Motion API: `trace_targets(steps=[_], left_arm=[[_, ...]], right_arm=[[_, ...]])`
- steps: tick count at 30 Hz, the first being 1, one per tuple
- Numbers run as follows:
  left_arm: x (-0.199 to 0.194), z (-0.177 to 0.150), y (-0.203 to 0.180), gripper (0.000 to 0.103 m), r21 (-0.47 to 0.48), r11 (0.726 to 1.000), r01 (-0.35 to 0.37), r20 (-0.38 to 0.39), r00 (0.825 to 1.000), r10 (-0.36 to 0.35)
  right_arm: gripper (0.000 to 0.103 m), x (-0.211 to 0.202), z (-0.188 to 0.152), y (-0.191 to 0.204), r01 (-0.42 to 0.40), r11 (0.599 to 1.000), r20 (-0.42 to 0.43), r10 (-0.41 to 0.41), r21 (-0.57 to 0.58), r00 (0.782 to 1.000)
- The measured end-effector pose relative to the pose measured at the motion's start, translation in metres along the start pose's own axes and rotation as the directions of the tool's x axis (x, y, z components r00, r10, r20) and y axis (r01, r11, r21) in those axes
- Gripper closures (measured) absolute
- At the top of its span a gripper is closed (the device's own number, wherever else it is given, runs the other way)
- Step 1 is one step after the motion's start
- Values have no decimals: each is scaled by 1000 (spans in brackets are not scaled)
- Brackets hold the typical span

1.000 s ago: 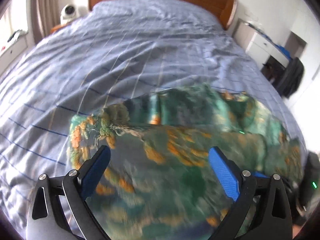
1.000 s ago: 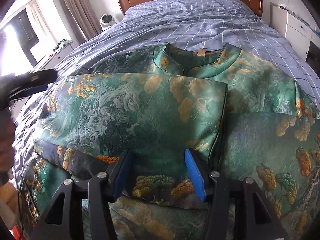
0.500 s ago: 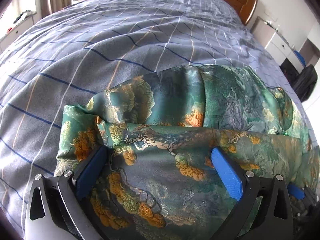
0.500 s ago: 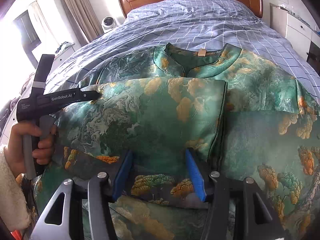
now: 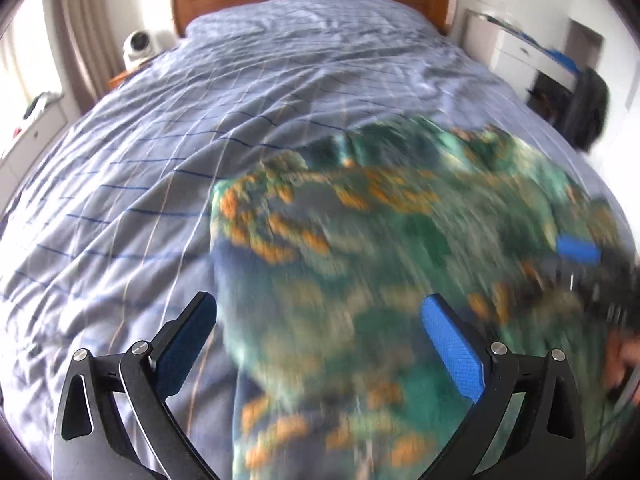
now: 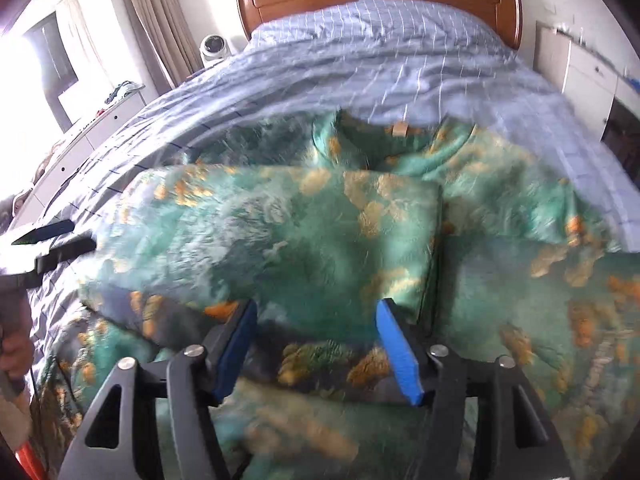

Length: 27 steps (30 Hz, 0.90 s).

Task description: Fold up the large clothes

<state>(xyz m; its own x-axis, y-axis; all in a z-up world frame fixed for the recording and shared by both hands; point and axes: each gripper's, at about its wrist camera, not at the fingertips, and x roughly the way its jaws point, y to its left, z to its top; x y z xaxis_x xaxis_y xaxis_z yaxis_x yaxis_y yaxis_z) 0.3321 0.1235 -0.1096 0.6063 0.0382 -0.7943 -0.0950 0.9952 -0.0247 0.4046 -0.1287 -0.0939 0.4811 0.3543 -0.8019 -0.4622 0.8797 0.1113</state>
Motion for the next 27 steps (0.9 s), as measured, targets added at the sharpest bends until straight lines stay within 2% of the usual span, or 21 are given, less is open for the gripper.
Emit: trace_targets(steps=[3, 6, 8, 11, 14, 17, 20, 23, 27], left_arm=[[-31, -33, -10, 1, 49, 998, 34, 16, 999, -35], [-54, -74, -20, 1, 68, 996, 62, 33, 997, -65], [-54, -104, -27, 1, 65, 995, 70, -19, 997, -69], [-60, -138, -38, 1, 82, 994, 78, -44, 996, -74], [-69, -159, -49, 1, 129, 988, 79, -44, 996, -74], [-66, -180, -53, 1, 143, 985, 97, -90, 992, -85], [-66, -188, -55, 0, 160, 984, 78, -50, 996, -71], [-62, -188, -55, 0, 149, 986, 77, -55, 996, -70], [-63, -195, -55, 0, 154, 986, 71, -26, 997, -68]], right_arm=[[36, -43, -10, 11, -1, 999, 35, 3, -38, 999], [35, -84, -38, 17, 14, 997, 46, -10, -75, 999], [28, -102, -60, 18, 22, 996, 39, -18, -91, 999], [27, -123, -105, 19, 56, 992, 10, -55, -110, 998], [27, -137, -152, 20, 108, 988, -12, -110, -111, 994], [27, -145, -186, 17, 129, 989, -22, -130, -74, 991], [27, -135, -217, 12, 162, 985, -62, -166, -55, 984], [26, -134, -230, 7, 155, 988, -4, -155, -6, 988], [23, -126, -231, 10, 180, 983, -4, -180, -33, 984]])
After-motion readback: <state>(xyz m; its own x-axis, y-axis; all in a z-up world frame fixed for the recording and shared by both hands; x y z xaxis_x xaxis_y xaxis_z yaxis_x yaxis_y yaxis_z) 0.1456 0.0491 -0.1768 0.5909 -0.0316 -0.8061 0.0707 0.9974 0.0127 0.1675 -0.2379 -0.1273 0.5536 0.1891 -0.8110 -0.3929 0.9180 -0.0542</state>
